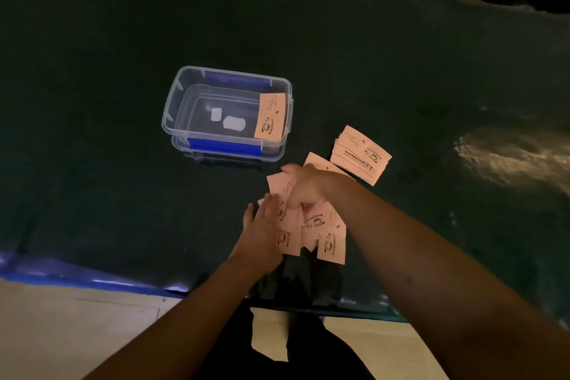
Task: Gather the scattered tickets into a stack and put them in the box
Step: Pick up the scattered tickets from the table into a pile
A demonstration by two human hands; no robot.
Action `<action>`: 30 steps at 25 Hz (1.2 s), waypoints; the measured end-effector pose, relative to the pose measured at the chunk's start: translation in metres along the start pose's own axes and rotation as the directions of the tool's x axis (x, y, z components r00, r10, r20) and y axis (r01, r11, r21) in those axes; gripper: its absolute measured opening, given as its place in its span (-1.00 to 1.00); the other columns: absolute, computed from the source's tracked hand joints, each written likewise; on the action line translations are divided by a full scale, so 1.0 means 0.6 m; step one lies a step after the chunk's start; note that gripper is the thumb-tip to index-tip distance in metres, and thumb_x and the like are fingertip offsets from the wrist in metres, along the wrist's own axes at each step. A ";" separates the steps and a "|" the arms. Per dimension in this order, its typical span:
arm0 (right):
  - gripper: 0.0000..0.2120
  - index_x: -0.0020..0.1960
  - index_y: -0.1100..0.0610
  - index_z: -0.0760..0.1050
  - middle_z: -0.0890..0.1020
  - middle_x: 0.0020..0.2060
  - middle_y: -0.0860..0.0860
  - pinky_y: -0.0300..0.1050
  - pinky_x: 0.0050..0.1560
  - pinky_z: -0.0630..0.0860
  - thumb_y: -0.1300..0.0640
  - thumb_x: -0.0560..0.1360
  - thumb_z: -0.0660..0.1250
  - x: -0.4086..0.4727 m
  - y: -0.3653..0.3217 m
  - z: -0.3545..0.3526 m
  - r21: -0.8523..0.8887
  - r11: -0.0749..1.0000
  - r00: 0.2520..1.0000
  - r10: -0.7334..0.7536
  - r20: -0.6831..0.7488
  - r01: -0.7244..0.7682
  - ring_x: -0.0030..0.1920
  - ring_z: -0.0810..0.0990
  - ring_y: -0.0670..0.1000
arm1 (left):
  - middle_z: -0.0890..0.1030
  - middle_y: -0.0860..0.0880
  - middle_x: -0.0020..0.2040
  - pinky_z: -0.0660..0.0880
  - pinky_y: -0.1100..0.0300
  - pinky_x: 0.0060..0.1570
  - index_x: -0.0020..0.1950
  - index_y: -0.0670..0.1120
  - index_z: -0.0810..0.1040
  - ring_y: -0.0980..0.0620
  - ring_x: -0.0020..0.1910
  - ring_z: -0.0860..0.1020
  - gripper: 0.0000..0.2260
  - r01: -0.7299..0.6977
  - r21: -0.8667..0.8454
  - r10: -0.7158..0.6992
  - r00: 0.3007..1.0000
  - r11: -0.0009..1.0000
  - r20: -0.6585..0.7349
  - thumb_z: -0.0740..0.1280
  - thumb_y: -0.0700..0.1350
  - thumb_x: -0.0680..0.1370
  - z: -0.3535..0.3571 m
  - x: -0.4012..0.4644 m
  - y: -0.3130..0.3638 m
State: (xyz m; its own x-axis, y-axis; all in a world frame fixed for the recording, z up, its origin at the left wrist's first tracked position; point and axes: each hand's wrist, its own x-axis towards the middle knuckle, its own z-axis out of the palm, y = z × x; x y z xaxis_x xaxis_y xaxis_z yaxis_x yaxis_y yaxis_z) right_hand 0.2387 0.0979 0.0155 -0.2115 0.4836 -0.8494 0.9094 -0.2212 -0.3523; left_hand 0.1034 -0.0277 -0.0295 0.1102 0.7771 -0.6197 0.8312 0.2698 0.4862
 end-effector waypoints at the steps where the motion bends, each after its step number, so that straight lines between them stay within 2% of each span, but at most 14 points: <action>1: 0.04 0.65 -0.28 0.14 0.33 0.47 0.10 -0.04 -0.08 0.77 0.28 0.40 0.59 0.000 0.001 -0.001 0.016 1.000 1.000 0.000 0.007 0.000 0.12 0.62 0.16 | -0.04 -0.01 0.79 0.09 -0.33 0.67 0.76 0.03 -0.10 -0.21 0.76 -0.09 0.02 0.005 -0.039 -0.005 1.000 0.999 -0.011 0.56 -0.15 0.53 -0.006 0.003 0.000; 4: 0.01 0.65 -0.26 0.15 0.35 0.44 0.11 0.03 0.04 0.74 0.28 0.42 0.58 -0.007 -0.001 0.004 0.035 0.999 1.000 0.004 -0.007 -0.003 0.22 0.59 0.19 | 0.01 -0.07 0.78 0.15 -0.23 0.65 0.76 -0.01 -0.08 -0.21 0.75 0.01 0.11 0.029 -0.106 -0.037 0.997 0.994 -0.067 0.63 -0.15 0.46 -0.026 0.001 0.000; 6: 0.01 0.68 -0.21 0.11 0.32 0.50 0.13 -0.07 -0.12 0.68 0.29 0.45 0.56 -0.010 -0.003 0.011 0.082 0.997 0.999 -0.001 -0.038 0.004 0.30 0.56 0.21 | 0.13 -0.08 0.75 0.15 -0.23 0.65 0.75 -0.06 -0.04 -0.20 0.74 0.06 0.24 0.048 -0.124 -0.048 0.999 0.991 -0.002 0.73 -0.09 0.31 -0.043 -0.001 0.001; 7: 0.01 0.69 -0.18 0.09 0.29 0.54 0.12 -0.11 -0.20 0.63 0.31 0.46 0.55 -0.011 -0.004 0.016 0.116 0.993 0.998 -0.001 -0.059 0.007 0.35 0.53 0.23 | 0.26 -0.07 0.69 0.24 -0.26 0.64 0.73 -0.05 0.05 -0.19 0.70 0.17 0.24 0.060 -0.201 -0.051 0.998 0.978 0.048 0.76 -0.08 0.23 -0.053 -0.001 0.001; 8: 0.01 0.70 -0.16 0.08 0.26 0.57 0.12 -0.11 -0.22 0.59 0.32 0.47 0.55 -0.012 -0.004 0.021 0.148 0.989 0.997 0.003 -0.082 0.010 0.38 0.51 0.23 | 0.41 -0.05 0.58 0.40 -0.27 0.55 0.66 -0.02 0.20 -0.17 0.62 0.34 0.16 0.088 -0.325 -0.066 0.995 0.942 0.080 0.77 -0.07 0.19 -0.061 0.002 0.002; 10: 0.02 0.70 -0.13 0.07 0.25 0.59 0.12 -0.05 -0.08 0.59 0.32 0.47 0.56 -0.017 -0.001 0.032 0.213 0.977 0.991 0.004 -0.131 0.025 0.43 0.47 0.23 | 0.60 0.00 0.37 0.66 -0.11 0.19 0.49 0.02 0.40 -0.07 0.32 0.62 -0.15 0.163 -0.533 -0.140 0.987 0.830 0.083 0.72 -0.08 0.28 -0.072 0.008 0.007; 12: -0.02 0.68 -0.09 0.11 0.30 0.57 0.12 -0.08 -0.04 0.57 0.31 0.46 0.56 -0.022 0.009 0.048 0.301 0.951 0.980 -0.007 -0.198 0.067 0.44 0.47 0.21 | 0.67 -0.03 0.26 0.66 0.03 -0.09 0.44 -0.01 0.47 -0.03 0.10 0.69 -0.41 0.237 -0.624 -0.247 0.966 0.745 0.071 0.60 -0.08 0.46 -0.078 0.013 0.016; 13: -0.07 0.66 -0.06 0.16 0.35 0.54 0.11 -0.13 -0.08 0.55 0.31 0.47 0.56 -0.025 0.016 0.059 0.347 0.934 0.971 -0.004 -0.241 0.090 0.43 0.48 0.19 | 0.68 -0.06 0.23 0.66 0.01 -0.11 0.43 -0.03 0.49 -0.06 0.07 0.71 -0.49 0.275 -0.630 -0.297 0.952 0.727 0.073 0.54 -0.08 0.52 -0.077 0.018 0.019; 16: -0.31 0.51 -0.01 0.31 0.53 0.36 0.04 -0.13 -0.02 0.61 0.28 0.50 0.54 -0.033 0.031 0.099 0.439 0.889 0.936 0.037 -0.350 0.129 0.24 0.59 0.08 | 0.71 -0.15 0.16 0.70 -0.11 0.00 0.39 -0.09 0.54 -0.16 0.07 0.72 -0.61 0.378 -0.632 -0.410 0.906 0.676 0.104 0.45 -0.08 0.58 -0.073 0.028 0.027; 19: -0.50 0.38 -0.02 0.41 0.61 0.16 -0.03 -0.20 -0.10 0.55 0.26 0.54 0.50 -0.036 0.039 0.134 0.475 0.863 0.914 0.043 -0.402 0.169 0.05 0.60 -0.03 | 0.70 -0.19 0.14 0.68 -0.08 -0.11 0.38 -0.12 0.49 -0.18 0.03 0.72 -0.57 0.429 -0.648 -0.459 0.878 0.629 0.135 0.49 -0.06 0.57 -0.072 0.027 0.029; 22: -0.56 0.36 -0.01 0.45 0.67 0.15 0.01 -0.24 -0.17 0.51 0.27 0.57 0.47 -0.041 0.045 0.153 0.545 0.807 0.903 0.036 -0.428 0.226 -0.01 0.63 -0.08 | 0.73 -0.20 0.13 0.70 -0.16 0.09 0.37 -0.14 0.52 -0.21 0.05 0.73 -0.59 0.448 -0.634 -0.450 0.877 0.631 0.171 0.49 -0.02 0.59 -0.073 0.027 0.024; 26: -0.67 0.33 -0.01 0.49 0.67 0.16 -0.06 -0.25 -0.14 0.52 0.22 0.61 0.41 -0.050 0.053 0.170 0.653 0.705 0.907 0.035 -0.420 0.275 0.05 0.64 -0.08 | 0.73 -0.15 0.11 0.66 -0.09 -0.06 0.38 -0.05 0.56 -0.17 0.06 0.71 -0.65 0.421 -0.595 -0.400 0.899 0.685 0.176 0.44 0.03 0.63 -0.076 0.022 0.020; 28: -0.72 0.26 -0.01 0.54 0.63 0.10 -0.14 -0.18 -0.01 0.54 0.23 0.60 0.39 -0.058 0.071 0.176 0.673 0.680 0.869 0.107 -0.483 0.290 0.12 0.61 -0.05 | 0.72 -0.14 0.13 0.67 -0.16 0.06 0.33 -0.02 0.57 -0.18 0.09 0.71 -0.69 0.397 -0.608 -0.390 0.908 0.688 0.152 0.44 0.03 0.63 -0.077 0.022 0.017; 30: -0.72 0.25 -0.02 0.56 0.59 0.13 -0.13 -0.14 0.03 0.56 0.25 0.59 0.37 -0.065 0.101 0.180 0.650 0.718 0.786 0.244 -0.569 0.247 0.18 0.59 -0.03 | 0.71 -0.14 0.14 0.65 -0.27 0.20 0.25 0.01 0.55 -0.19 0.12 0.71 -0.78 0.377 -0.621 -0.377 0.916 0.688 0.139 0.43 0.03 0.64 -0.084 0.024 0.010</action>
State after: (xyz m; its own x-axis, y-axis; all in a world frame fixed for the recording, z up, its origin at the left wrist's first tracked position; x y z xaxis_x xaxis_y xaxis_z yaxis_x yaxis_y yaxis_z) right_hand 0.2633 -0.0257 -0.0150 0.2598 0.8073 -0.5299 0.3679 -0.5901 -0.7186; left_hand 0.0825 0.0136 -0.0044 -0.1366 0.5314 -0.8361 0.2748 0.8312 0.4834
